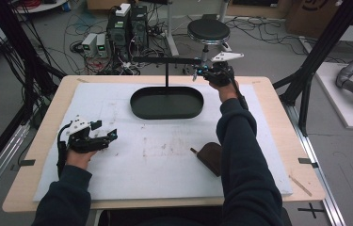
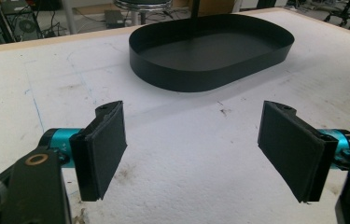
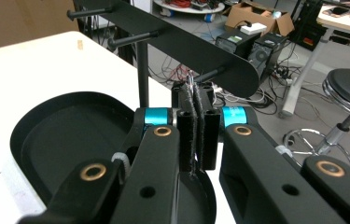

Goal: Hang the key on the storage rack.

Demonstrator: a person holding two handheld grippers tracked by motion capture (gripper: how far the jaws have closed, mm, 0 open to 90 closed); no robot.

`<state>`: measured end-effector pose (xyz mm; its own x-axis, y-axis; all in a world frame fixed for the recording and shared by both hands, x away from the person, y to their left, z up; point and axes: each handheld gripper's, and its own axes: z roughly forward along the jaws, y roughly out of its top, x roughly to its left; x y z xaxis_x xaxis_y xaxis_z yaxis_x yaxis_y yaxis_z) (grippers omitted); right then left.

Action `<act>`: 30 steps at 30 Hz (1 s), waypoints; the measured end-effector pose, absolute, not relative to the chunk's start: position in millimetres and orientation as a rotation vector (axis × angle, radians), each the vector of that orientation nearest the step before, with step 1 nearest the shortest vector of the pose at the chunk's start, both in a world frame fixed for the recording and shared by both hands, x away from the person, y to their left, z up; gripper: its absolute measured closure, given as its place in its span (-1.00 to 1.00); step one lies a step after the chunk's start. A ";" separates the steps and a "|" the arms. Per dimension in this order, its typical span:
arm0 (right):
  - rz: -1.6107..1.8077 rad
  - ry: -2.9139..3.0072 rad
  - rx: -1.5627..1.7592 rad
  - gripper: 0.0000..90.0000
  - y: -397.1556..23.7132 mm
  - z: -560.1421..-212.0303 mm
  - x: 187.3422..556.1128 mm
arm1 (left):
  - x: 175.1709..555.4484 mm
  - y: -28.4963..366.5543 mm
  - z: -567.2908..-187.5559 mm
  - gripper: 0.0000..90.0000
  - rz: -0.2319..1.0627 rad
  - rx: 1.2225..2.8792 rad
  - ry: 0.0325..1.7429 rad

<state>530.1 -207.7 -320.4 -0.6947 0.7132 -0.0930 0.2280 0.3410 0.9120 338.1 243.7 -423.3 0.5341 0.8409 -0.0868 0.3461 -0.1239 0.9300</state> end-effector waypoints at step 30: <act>1.289 1.986 1.074 0.32 -209.0 -321.6 533.6 | 337.6 244.5 -423.5 -0.47 0.579 1.711 1.006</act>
